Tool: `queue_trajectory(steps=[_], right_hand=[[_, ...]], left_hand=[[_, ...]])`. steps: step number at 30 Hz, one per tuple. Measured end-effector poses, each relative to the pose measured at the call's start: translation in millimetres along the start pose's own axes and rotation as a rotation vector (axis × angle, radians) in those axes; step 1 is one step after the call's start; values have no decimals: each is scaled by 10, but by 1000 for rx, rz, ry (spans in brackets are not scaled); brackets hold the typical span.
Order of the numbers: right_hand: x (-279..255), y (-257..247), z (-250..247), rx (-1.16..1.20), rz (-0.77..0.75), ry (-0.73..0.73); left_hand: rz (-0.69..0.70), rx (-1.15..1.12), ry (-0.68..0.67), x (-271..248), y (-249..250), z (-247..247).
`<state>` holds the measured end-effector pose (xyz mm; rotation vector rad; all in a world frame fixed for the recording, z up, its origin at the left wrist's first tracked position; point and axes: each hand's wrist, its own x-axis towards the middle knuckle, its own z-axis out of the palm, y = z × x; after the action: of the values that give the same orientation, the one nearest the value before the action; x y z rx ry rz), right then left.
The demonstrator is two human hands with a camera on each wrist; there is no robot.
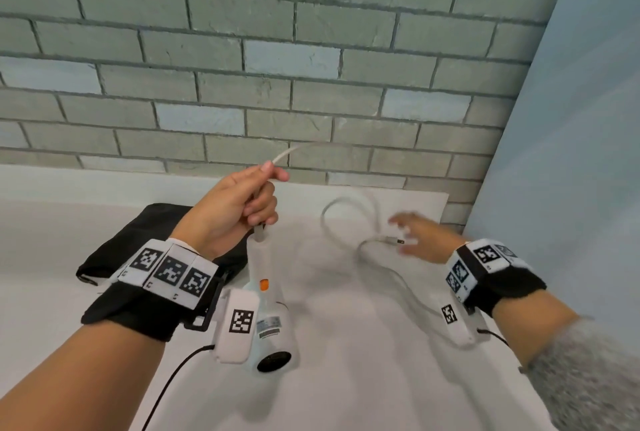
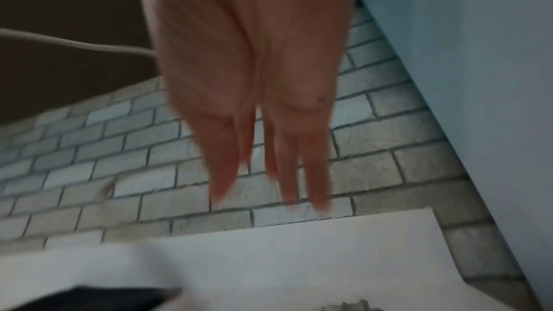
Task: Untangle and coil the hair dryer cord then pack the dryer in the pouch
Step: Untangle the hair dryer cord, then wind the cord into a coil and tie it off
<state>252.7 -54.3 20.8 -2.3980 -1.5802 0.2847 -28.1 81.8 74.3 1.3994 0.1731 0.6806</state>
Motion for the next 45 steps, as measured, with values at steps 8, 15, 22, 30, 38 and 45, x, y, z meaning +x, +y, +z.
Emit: queue_trajectory(steps=[8, 15, 22, 30, 38, 45], right_hand=[[-118, -804, -204, 559, -302, 170], [68, -1144, 305, 695, -311, 135], [-155, -1196, 488, 1137, -113, -180], [-316, -1441, 448, 116, -327, -162], [-377, -1368, 330, 72, -303, -78], [-461, -1228, 160, 55, -370, -50]], left_hand=[[-43, -13, -184, 29, -32, 101], [-95, -201, -311, 8, -100, 146], [-7, -348, -228, -59, -177, 188], [64, -291, -119, -17, -154, 317], [106, 333, -153, -24, -97, 278], [142, 343, 71, -22, -168, 297]])
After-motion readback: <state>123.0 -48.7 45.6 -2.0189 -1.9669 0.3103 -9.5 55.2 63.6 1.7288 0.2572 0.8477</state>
